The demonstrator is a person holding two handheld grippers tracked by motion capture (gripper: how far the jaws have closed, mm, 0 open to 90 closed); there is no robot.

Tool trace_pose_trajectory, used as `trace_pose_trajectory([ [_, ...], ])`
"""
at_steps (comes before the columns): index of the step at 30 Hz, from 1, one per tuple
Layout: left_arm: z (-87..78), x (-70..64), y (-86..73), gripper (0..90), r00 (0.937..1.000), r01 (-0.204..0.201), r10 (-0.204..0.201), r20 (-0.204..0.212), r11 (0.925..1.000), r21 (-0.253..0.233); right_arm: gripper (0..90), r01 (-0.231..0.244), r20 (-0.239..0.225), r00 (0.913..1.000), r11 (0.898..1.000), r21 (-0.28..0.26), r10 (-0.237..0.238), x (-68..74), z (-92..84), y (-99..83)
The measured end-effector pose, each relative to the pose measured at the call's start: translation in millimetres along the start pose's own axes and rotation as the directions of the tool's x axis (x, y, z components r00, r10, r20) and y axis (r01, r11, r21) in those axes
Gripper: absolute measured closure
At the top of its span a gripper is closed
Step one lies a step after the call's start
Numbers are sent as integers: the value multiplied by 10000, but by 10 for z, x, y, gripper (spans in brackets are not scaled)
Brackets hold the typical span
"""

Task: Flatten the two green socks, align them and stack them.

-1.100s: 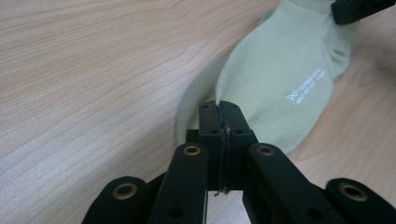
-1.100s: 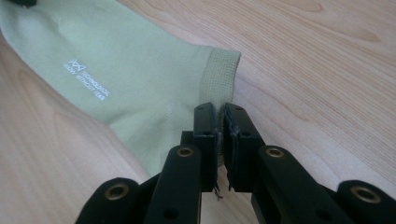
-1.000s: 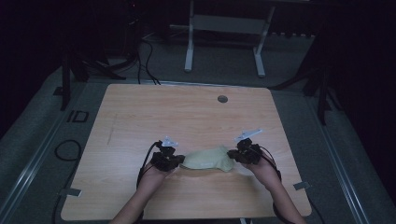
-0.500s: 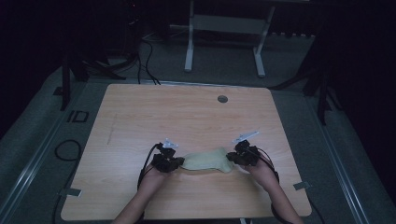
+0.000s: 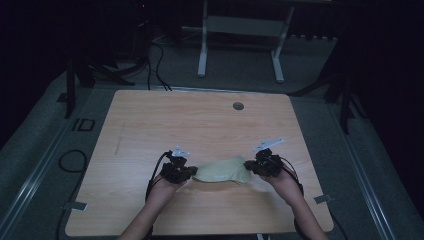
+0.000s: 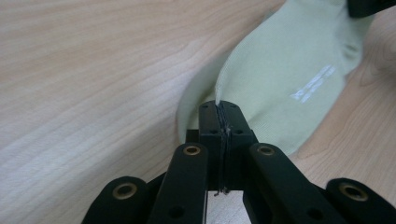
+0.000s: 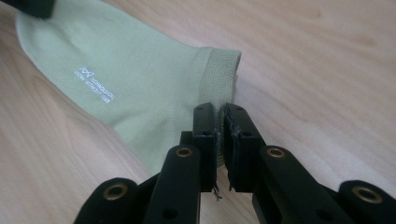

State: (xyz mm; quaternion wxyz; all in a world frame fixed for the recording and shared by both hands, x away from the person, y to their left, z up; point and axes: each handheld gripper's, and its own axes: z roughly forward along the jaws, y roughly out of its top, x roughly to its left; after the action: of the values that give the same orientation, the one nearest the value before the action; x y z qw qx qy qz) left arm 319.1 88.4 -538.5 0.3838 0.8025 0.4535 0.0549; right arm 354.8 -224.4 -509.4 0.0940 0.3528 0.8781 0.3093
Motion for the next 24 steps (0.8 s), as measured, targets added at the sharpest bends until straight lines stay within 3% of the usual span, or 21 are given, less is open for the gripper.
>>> trace_pose_trajectory([
  [10, 154, 77, -82, 885, 9997, 232, -228, -88, 9990, 375, 831, -372, -149, 9992, 9977, 564, 381, -98, 280, -124],
  [21, 185, 69, -118, 877, 9997, 164, -158, -206, 9994, 300, 805, -294, -20, 9996, 9981, 545, 296, -67, 311, -144],
  [23, 172, 59, -124, 804, 9999, 103, -101, -60, 9997, 215, 759, -271, -49, 9996, 9981, 558, 275, -58, 315, -143],
  [24, 154, 50, -121, 735, 9999, 63, -61, -105, 9999, 135, 687, -257, -219, 9994, 9977, 623, 271, -57, 312, -134],
])
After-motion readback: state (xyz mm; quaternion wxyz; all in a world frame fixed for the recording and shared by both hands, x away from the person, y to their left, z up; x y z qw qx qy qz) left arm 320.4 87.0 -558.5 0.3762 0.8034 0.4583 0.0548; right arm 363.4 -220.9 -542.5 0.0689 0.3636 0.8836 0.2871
